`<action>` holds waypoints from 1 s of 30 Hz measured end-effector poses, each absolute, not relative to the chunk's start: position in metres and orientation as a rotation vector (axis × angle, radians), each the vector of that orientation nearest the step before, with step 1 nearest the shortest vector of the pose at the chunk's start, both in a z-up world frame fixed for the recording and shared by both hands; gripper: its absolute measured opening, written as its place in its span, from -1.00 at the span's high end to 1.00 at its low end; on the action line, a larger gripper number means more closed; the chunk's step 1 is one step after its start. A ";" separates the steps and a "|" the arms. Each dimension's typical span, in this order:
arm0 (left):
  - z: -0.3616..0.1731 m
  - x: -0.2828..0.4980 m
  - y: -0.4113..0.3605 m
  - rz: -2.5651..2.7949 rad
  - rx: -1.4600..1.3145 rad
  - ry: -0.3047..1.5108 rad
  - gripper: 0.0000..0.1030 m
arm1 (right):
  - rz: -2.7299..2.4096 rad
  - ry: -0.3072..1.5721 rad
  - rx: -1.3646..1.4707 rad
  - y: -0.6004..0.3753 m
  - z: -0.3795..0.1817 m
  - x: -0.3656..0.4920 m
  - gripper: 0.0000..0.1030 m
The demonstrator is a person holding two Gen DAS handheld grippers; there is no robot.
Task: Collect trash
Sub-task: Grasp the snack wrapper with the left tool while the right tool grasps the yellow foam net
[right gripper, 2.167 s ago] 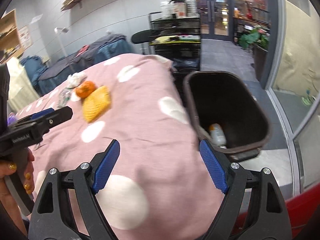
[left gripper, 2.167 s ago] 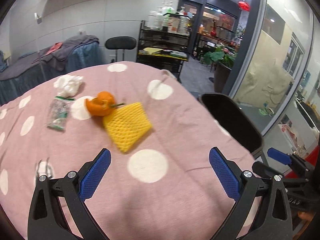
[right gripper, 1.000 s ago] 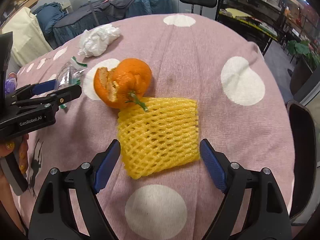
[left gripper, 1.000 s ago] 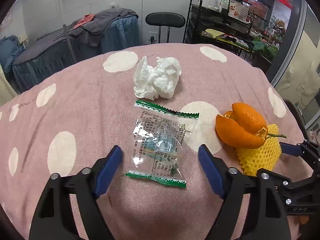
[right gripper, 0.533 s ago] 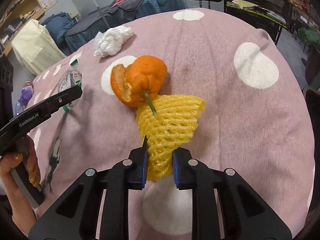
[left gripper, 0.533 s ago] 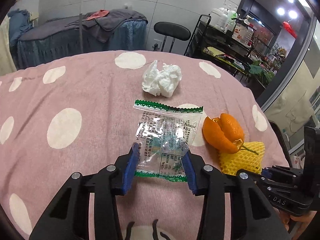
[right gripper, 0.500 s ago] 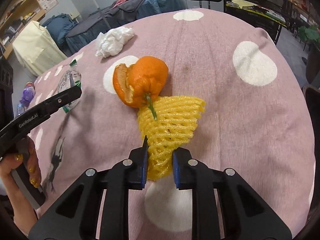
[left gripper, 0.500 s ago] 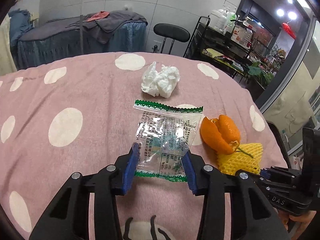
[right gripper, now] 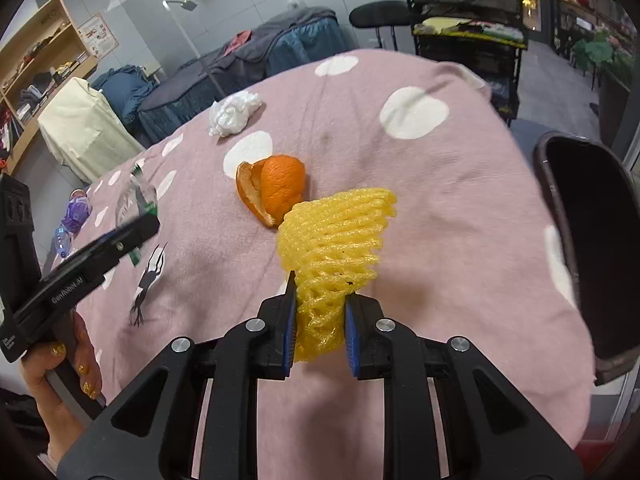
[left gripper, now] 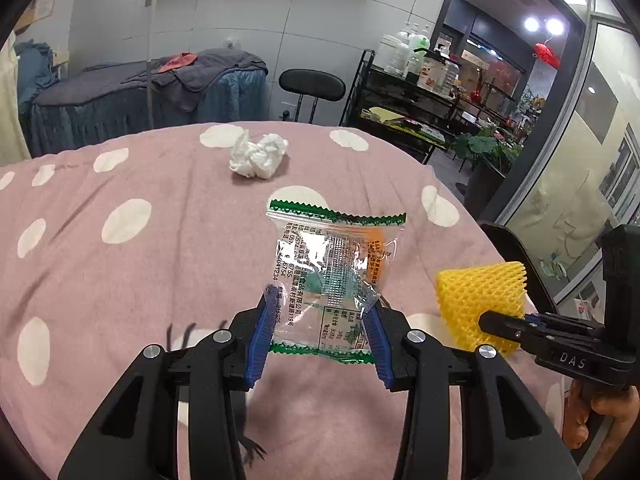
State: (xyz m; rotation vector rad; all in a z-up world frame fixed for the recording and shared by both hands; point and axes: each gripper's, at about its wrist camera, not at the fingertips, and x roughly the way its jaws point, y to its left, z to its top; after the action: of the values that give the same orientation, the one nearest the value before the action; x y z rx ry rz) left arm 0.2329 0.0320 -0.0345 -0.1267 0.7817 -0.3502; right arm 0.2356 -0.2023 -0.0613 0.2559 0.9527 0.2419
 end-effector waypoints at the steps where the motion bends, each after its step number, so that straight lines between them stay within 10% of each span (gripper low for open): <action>1: -0.035 0.228 0.028 -0.355 -0.132 0.785 0.19 | 0.230 0.935 0.248 -0.206 -0.058 0.228 0.60; 30: -0.013 0.188 -0.097 -0.563 -0.073 0.727 0.19 | -0.066 0.762 0.433 -0.381 -0.053 0.128 0.60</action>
State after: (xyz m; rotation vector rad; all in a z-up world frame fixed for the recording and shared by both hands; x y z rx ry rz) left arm 0.1881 -0.0971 -0.0129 -0.0728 0.7272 -0.5633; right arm 0.1280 -0.3807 -0.0533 0.4325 0.7622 -0.0662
